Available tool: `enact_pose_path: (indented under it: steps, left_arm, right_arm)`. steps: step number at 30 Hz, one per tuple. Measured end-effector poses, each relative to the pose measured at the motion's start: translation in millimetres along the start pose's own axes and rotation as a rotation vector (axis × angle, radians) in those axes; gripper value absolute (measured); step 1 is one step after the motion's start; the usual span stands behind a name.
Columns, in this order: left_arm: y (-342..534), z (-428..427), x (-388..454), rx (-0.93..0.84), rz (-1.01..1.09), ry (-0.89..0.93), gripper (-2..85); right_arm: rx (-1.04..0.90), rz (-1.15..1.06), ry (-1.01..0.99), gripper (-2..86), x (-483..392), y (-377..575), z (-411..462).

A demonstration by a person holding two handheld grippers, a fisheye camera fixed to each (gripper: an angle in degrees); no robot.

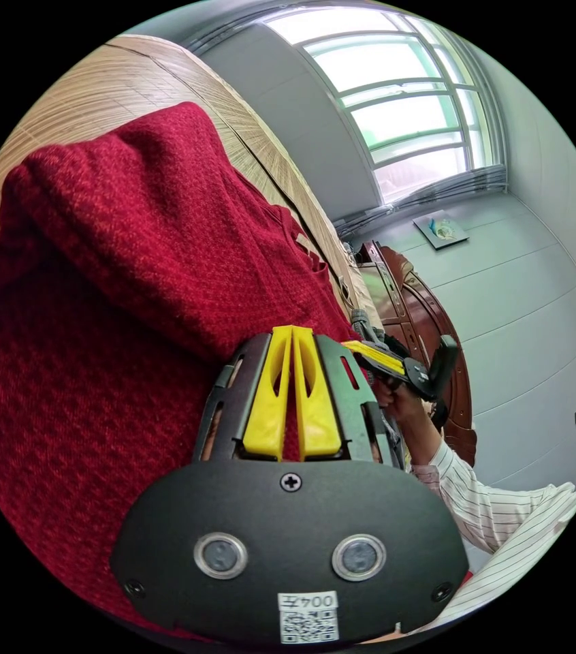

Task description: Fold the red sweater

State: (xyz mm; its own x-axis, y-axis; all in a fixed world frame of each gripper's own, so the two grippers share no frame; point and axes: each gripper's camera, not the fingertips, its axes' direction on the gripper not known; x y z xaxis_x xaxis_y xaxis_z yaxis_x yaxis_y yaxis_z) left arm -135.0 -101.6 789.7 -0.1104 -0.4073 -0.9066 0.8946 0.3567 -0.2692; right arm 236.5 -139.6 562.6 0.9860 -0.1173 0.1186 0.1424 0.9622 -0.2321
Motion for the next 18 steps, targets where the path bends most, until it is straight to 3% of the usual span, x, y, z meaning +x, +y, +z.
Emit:
enact_pose_path:
  steps: [10, 14, 18]
  left_arm:
    - [-3.1, -6.3, 10.0, 0.0, 0.001, 0.0, 0.2]
    - [-4.8, -9.9, 15.7, 0.0, 0.002, -0.002, 0.2]
    - [-6.9, -14.2, 22.1, -0.001, 0.001, -0.004, 0.2]
  right_arm:
    - [-0.052, 0.019, 0.019, 15.7, 10.7, 32.9, -30.4]
    - [-0.109, 0.034, 0.067, 17.5, 8.8, 39.3, -37.1]
    - [-0.138, 0.002, 0.046, 14.1, -6.5, 33.8, -29.4]
